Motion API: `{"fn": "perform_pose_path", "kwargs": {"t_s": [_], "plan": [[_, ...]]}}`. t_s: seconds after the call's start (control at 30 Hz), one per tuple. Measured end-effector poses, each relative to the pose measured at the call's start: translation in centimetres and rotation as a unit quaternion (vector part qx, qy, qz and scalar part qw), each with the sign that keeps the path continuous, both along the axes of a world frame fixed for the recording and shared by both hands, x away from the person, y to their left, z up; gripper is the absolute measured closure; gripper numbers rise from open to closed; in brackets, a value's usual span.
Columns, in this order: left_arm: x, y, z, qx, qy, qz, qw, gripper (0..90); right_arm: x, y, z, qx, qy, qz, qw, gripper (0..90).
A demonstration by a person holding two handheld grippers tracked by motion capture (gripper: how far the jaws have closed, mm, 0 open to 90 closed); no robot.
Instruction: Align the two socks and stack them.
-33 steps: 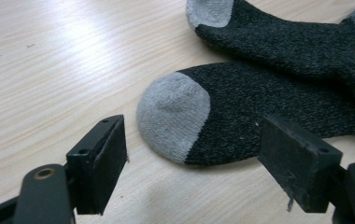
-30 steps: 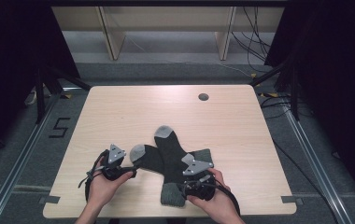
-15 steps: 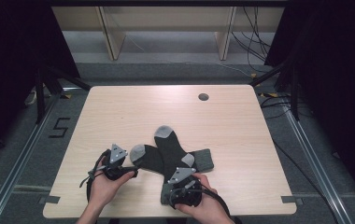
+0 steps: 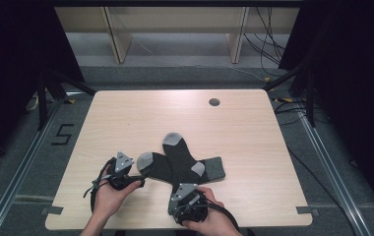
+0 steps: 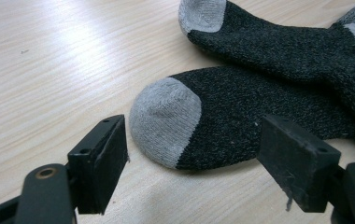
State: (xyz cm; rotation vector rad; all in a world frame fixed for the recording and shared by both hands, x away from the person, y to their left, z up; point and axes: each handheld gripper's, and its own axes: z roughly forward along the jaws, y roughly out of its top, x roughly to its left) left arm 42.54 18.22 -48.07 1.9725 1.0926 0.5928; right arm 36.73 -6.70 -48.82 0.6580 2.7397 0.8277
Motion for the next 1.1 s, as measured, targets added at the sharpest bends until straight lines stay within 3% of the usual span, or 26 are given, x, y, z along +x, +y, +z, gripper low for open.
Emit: {"fn": "perform_pose_path", "kwargs": {"t_s": [0.07, 0.1, 0.2, 0.23, 0.27, 0.3, 0.37, 0.4, 0.47, 0.5, 0.57, 0.6, 0.63, 0.7, 0.73, 0.77, 0.83, 0.87, 0.93, 0.97, 1.1], "plan": [[0.0, 0.0, 0.0, 0.000, 0.000, -0.001, 1.0000, 23.7, 0.0, 0.0, -0.4, 0.015, -0.024, -0.013, 0.9995, 55.5], [0.0, 0.0, 0.0, 0.000, 0.000, -0.001, 1.0000, 23.7, 0.1, -0.2, 0.1, -0.003, -0.008, -0.004, 1.0000, 60.5], [0.0, 0.0, 0.0, -0.001, 0.000, 0.000, 1.0000, 23.7, 0.4, -0.5, 0.5, -0.002, -0.004, -0.011, 0.9999, 70.2], [0.0, 0.0, 0.1, 0.000, -0.002, 0.001, 1.0000, 23.9, 0.4, -0.6, 0.8, 0.000, 0.007, -0.021, 0.9998, 71.3], [0.0, 0.1, 0.1, -0.004, -0.004, -0.001, 1.0000, 24.1, 0.7, -0.8, 0.9, 0.006, -0.007, -0.011, 0.9999, 71.7], [-0.1, 0.0, 0.2, -0.010, -0.007, 0.001, 0.9999, 24.6, 0.8, -1.0, 1.4, 0.022, -0.004, -0.010, 0.9997, 71.6], [-0.1, 0.1, 0.4, 0.002, -0.014, -0.010, 0.9999, 25.8, 1.1, -1.4, 2.7, 0.033, -0.005, -0.010, 0.9994, 71.6], [-0.1, 0.1, 0.5, 0.007, -0.020, -0.014, 0.9997, 26.9, 1.4, -1.8, 3.4, 0.043, -0.023, 0.000, 0.9988, 71.5], [0.0, -0.2, 0.7, 0.014, -0.029, -0.030, 0.9991, 28.0, 1.7, -2.3, 4.9, 0.062, -0.018, -0.014, 0.9978, 71.3], [0.0, -0.5, 0.7, 0.004, -0.031, -0.033, 0.9990, 28.9, 2.0, -2.7, 5.7, 0.070, -0.011, -0.020, 0.9973, 71.4], [0.2, -0.8, 0.8, 0.007, -0.037, -0.048, 0.9981, 29.1, 2.5, -3.3, 6.8, 0.089, -0.011, -0.036, 0.9953, 71.4], [0.2, -0.9, 0.9, 0.023, -0.041, -0.055, 0.9974, 29.2, 2.7, -3.6, 7.4, 0.094, -0.012, -0.038, 0.9948, 71.4], [0.4, -1.2, 0.9, 0.025, -0.053, -0.064, 0.9962, 29.4, 2.9, -3.9, 7.9, 0.093, -0.010, -0.039, 0.9949, 71.3], [0.9, -1.8, 1.0, 0.042, -0.078, -0.095, 0.9915, 29.2, 3.2, -4.3, 8.8, 0.102, -0.005, -0.049, 0.9936, 71.4], [0.8, -2.0, 1.0, 0.043, -0.072, -0.099, 0.9915, 28.8, 3.4, -4.5, 9.3, 0.105, -0.011, -0.051, 0.9930, 71.4], [1.2, -2.5, 1.1, 0.038, -0.084, -0.114, 0.9891, 28.5, 3.4, -4.6, 9.6, 0.105, -0.011, -0.059, 0.9927, 71.4], [1.6, -3.3, 1.2, 0.029, -0.083, -0.130, 0.9877, 27.3, 4.0, -4.7, 10.1, 0.119, -0.027, -0.042, 0.9917, 71.4], [1.9, -3.7, 1.3, 0.036, -0.084, -0.138, 0.9862, 26.5, 4.0, -4.8, 10.7, 0.118, -0.021, -0.047, 0.9917, 71.4], [2.7, -4.8, 1.6, 0.034, -0.100, -0.147, 0.9835, 25.1, 4.3, -4.9, 11.5, 0.126, -0.034, -0.044, 0.9905, 71.4], [2.7, -4.8, 1.6, 0.034, -0.100, -0.147, 0.9835, 25.0, 4.3, -4.9, 11.5, 0.126, -0.034, -0.044, 0.9905, 71.4], [3.7, -6.6, 1.9, 0.043, -0.113, -0.186, 0.9751, 24.0, 4.9, -5.3, 12.0, 0.133, -0.032, -0.046, 0.9895, 71.4]]}}
